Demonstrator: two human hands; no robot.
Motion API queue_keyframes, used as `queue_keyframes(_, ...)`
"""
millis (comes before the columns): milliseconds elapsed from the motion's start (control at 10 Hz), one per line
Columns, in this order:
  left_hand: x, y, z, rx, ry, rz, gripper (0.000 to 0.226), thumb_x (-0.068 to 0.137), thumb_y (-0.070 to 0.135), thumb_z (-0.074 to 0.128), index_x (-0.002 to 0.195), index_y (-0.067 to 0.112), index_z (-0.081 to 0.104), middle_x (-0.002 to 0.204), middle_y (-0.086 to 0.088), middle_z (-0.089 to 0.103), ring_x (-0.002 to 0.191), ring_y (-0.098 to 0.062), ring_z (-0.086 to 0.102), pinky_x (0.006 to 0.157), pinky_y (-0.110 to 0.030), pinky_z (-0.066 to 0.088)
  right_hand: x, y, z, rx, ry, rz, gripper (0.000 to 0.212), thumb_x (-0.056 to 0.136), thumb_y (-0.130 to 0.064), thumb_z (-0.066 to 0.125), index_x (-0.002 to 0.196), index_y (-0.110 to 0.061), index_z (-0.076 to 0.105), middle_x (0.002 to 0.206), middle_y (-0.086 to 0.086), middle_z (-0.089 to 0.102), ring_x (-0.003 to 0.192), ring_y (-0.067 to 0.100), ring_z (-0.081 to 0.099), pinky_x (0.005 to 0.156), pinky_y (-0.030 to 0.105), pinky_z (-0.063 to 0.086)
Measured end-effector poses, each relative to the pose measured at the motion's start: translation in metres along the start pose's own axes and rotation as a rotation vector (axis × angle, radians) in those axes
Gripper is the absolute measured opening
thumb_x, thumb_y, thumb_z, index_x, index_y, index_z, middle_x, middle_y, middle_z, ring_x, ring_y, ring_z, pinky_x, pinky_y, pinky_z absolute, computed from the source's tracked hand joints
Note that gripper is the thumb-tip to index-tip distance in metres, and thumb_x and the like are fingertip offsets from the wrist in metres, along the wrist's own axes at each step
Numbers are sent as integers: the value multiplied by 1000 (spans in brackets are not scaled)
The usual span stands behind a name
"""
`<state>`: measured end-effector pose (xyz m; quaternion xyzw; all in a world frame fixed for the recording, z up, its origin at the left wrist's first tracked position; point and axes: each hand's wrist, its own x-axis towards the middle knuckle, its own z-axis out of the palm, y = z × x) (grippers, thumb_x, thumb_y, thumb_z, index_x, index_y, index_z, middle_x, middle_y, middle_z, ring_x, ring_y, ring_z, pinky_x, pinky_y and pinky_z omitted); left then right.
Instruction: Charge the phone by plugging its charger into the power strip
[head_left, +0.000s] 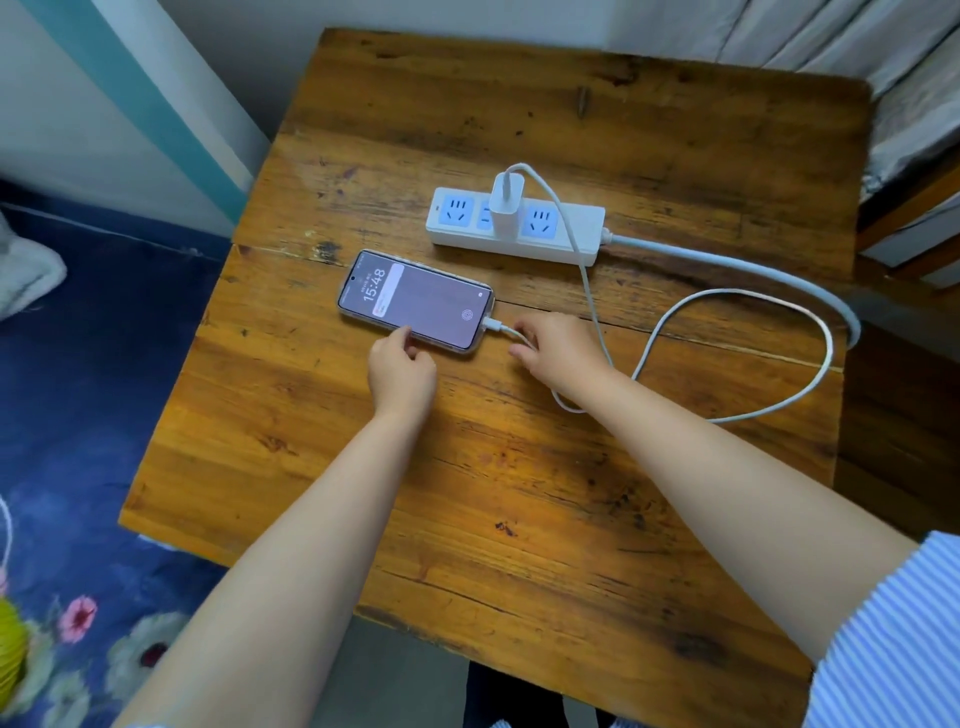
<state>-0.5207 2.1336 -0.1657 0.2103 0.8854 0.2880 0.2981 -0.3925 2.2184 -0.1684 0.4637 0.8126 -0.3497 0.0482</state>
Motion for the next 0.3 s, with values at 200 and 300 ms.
queue_keyframes(200, -22, -39, 18, 426, -85, 347, 51, 94, 17, 43, 141, 6, 26, 151, -11, 28, 140, -23, 21, 116, -37, 21, -29, 12, 8, -65, -31, -58, 51, 86, -17, 53, 133, -12, 32, 123, 16, 50, 108, 34, 52, 88, 43, 46)
queue_keyframes(300, -29, -59, 25, 583, -126, 425, 55, 97, 27, 31, 145, 8, 10, 157, -9, 6, 145, -20, 1, 119, -36, 2, -40, 13, 7, -22, -10, -72, 55, 88, -22, 52, 136, -12, 27, 124, 16, 49, 109, 33, 51, 89, 41, 45)
